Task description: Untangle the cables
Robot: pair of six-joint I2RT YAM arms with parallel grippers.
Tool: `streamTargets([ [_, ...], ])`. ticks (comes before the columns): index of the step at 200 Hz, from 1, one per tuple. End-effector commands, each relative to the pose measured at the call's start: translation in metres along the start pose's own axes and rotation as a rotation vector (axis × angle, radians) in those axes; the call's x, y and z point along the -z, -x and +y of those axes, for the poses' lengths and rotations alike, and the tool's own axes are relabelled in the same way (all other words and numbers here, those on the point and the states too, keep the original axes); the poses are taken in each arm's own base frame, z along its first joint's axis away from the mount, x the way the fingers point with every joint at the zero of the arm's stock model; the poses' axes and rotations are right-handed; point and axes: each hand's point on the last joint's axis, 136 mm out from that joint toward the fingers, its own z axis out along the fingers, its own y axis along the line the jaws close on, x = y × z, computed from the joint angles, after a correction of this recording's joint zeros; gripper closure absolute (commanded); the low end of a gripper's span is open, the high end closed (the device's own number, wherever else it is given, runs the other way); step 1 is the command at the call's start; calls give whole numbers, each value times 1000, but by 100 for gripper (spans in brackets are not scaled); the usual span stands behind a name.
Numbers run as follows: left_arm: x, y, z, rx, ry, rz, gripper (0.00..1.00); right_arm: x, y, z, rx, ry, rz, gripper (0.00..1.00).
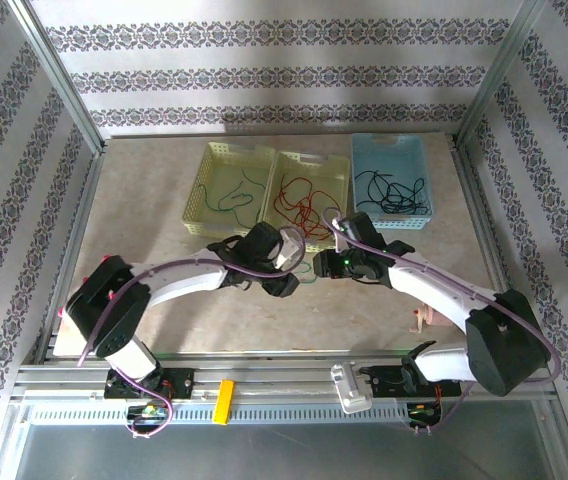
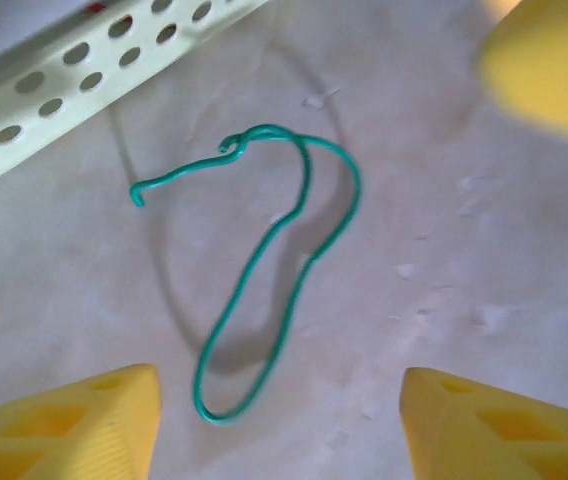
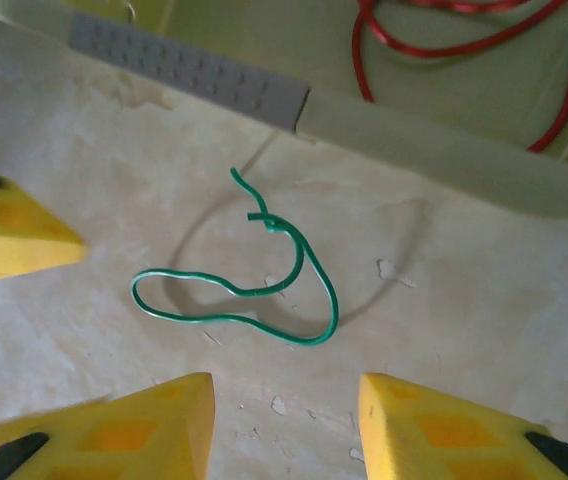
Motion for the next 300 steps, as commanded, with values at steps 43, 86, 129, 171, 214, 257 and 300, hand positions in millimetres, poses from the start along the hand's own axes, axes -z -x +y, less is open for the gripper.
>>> streamTargets([
  [43, -33, 19, 9, -17, 70, -18, 51, 15, 2, 1, -32, 42, -45, 57],
  [86, -51, -9, 9, -47, 92, 121, 64, 22, 4, 6, -8, 63, -66, 56],
  [129, -60, -28, -2, -116, 92, 192, 100, 23, 4, 2, -14, 42, -74, 56],
  [171, -29, -1, -40, -100, -88, 41, 100, 21, 2, -4, -31, 27, -77, 56],
  [214, 25, 29, -71, -126, -240, -118, 100, 17, -6, 7, -4, 99, -47, 56],
  [257, 46, 49, -63, -108, -196, -212, 100, 14, -10, 23, 21, 180, -26, 56],
  [300, 49, 57, -53, -88, -158, -242, 100, 13, -7, 13, 6, 139, -47, 57],
])
